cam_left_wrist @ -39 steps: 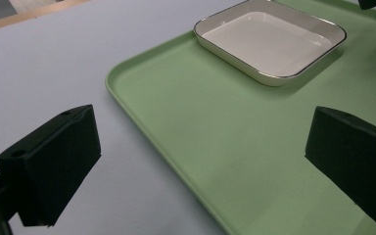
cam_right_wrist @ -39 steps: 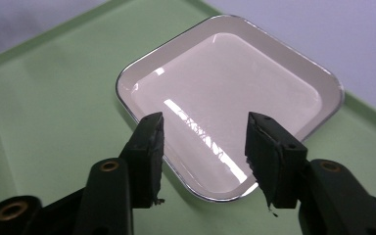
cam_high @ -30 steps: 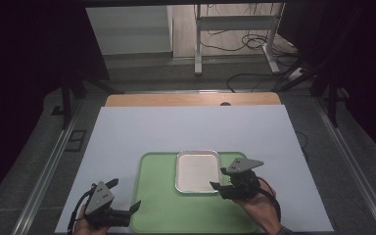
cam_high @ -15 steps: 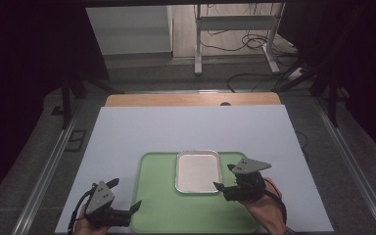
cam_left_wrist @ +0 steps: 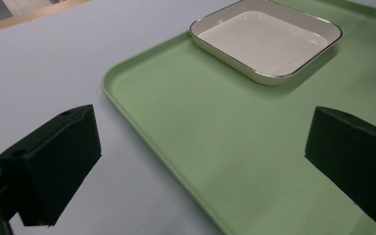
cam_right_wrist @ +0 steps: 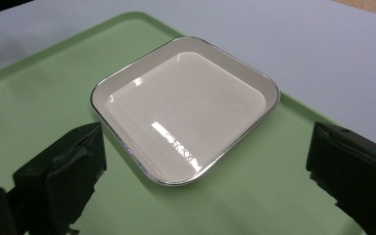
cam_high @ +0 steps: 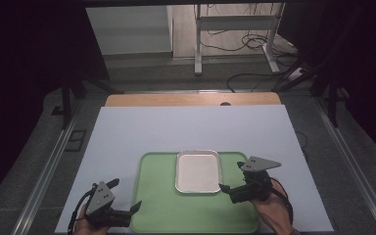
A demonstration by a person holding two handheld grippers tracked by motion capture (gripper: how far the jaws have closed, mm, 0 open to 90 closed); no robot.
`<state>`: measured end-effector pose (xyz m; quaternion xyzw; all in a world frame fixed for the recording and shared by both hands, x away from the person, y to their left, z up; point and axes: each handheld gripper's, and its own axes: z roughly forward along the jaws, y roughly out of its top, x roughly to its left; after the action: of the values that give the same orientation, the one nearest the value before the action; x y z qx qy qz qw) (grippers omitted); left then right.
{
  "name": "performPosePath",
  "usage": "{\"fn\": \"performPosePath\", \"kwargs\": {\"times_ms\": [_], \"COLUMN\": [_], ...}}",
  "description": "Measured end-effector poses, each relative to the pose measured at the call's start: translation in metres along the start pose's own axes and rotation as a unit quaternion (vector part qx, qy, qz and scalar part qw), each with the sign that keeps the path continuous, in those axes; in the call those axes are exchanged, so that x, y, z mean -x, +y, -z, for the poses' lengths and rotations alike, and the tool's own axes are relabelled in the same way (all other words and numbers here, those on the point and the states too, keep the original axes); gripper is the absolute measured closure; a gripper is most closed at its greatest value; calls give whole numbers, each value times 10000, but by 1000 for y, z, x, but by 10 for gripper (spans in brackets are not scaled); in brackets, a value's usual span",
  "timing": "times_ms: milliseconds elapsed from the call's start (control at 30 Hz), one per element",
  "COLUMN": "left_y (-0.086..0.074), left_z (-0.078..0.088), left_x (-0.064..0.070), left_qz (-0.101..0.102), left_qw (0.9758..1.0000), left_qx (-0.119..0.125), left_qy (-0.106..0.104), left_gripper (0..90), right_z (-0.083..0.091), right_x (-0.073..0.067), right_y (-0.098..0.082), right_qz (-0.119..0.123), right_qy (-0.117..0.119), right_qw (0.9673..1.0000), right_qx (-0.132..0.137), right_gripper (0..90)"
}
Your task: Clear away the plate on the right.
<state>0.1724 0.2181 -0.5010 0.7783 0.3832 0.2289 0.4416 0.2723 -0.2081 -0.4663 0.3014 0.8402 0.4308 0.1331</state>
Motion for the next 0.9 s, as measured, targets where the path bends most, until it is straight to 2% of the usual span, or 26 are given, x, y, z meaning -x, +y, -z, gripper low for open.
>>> {"fn": "performPosePath", "kwargs": {"times_ms": [133,400,533,633,767,900], "left_y": [0,0,0,0,0,0], "left_z": [0,0,0,0,0,-1], "left_x": [0,1,1,1,1,1], "left_qz": [-5,-17,-21,-34,-49,-69], "left_qw": [10000,10000,10000,10000,10000,10000], "left_qx": [-2,-9,-11,-15,-22,-28], "left_qy": [-1,-5,-6,-8,-9,-15], "left_gripper": [0,0,1,1,2,2], "right_z": [5,16,22,26,31,38], "right_x": [3,10,13,14,15,17], "right_y": [-2,-11,-15,-17,-21,-25], "right_qz": [16,63,-69,-65,-108,-180], "right_qy": [-8,-171,-282,-367,-361,-438], "right_qw": [10000,9998,9996,9992,9992,9988], "right_qx": [-15,-60,-65,-128,-106,78], "right_gripper": [0,0,0,0,0,0]}}
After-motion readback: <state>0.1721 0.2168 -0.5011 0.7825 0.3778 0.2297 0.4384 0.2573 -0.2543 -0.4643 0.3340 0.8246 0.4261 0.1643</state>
